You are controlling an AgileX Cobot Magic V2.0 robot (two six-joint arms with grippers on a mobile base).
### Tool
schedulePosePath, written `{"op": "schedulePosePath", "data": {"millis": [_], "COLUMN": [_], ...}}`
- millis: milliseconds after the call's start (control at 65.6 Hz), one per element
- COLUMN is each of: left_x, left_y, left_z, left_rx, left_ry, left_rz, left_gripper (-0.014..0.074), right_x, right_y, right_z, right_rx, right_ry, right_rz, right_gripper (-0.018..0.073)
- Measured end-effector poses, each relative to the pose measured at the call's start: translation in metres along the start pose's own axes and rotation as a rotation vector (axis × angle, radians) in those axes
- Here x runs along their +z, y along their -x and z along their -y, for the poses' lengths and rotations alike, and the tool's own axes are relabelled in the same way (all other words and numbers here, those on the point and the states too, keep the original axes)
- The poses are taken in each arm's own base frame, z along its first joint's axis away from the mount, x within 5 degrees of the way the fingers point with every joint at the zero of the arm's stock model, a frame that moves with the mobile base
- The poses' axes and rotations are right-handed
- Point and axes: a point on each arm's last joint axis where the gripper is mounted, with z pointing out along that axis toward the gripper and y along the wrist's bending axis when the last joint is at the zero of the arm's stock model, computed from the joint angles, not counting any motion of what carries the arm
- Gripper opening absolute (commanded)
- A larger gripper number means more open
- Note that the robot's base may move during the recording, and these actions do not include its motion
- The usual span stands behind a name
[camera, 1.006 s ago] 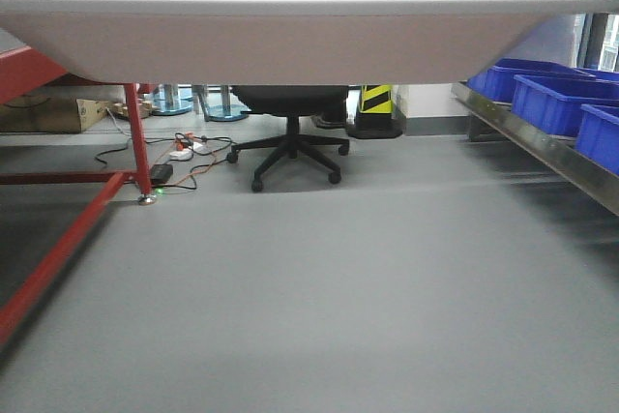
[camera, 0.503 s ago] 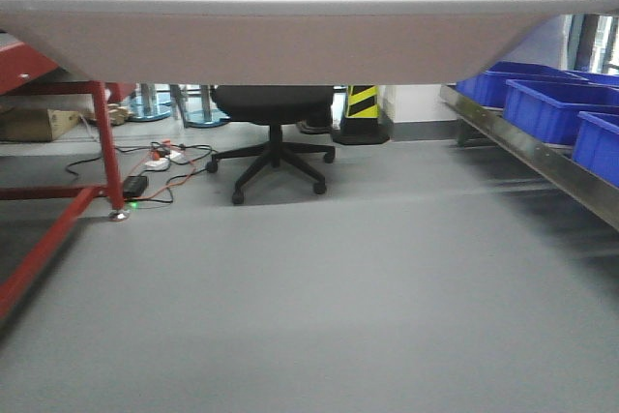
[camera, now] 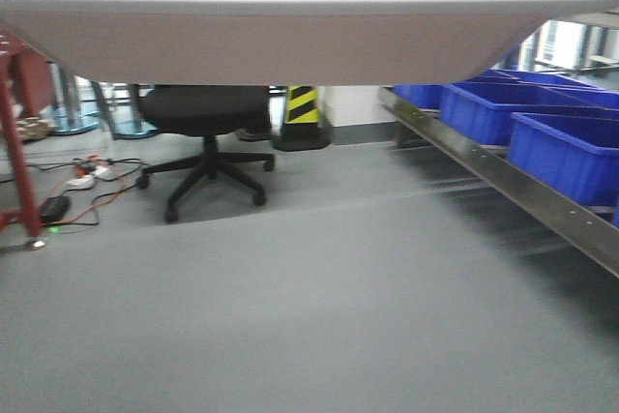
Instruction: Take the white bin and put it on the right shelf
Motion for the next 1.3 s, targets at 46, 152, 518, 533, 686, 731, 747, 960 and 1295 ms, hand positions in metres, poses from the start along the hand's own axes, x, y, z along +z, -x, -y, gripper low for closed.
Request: {"op": "schedulePosePath", "data": {"millis": [46, 152, 518, 533, 686, 731, 747, 960, 1295], "left_x": [0.0, 0.0, 0.0, 0.0, 0.0, 0.0, 0.0, 0.0, 0.0], "left_y": [0.0, 0.0, 0.0, 0.0, 0.0, 0.0, 0.0, 0.0, 0.0], "left_z": [0.0, 0.0, 0.0, 0.0, 0.0, 0.0, 0.0, 0.0, 0.0], "left_rx": [0.0, 0.0, 0.0, 0.0, 0.0, 0.0, 0.0, 0.0, 0.0], "left_ry": [0.0, 0.0, 0.0, 0.0, 0.0, 0.0, 0.0, 0.0, 0.0], "left_rz": [0.0, 0.0, 0.0, 0.0, 0.0, 0.0, 0.0, 0.0, 0.0], "left_gripper": [0.0187, 0.0187, 0.0187, 0.0187, 0.0187, 0.0187, 0.0187, 0.0187, 0.0187], "right_x": [0.0, 0.0, 0.0, 0.0, 0.0, 0.0, 0.0, 0.0, 0.0], "right_y": [0.0, 0.0, 0.0, 0.0, 0.0, 0.0, 0.0, 0.0, 0.0], "right_z": [0.0, 0.0, 0.0, 0.0, 0.0, 0.0, 0.0, 0.0, 0.0], "right_rx": [0.0, 0.0, -0.001, -0.001, -0.001, -0.001, -0.001, -0.001, -0.001], "right_ry": [0.0, 0.0, 0.0, 0.0, 0.0, 0.0, 0.0, 0.0, 0.0], "right_rz": [0.0, 0.0, 0.0, 0.0, 0.0, 0.0, 0.0, 0.0, 0.0], "right_gripper": [0.0422, 0.0422, 0.0422, 0.0422, 0.0422, 0.0422, 0.0422, 0.0422, 0.0422]}}
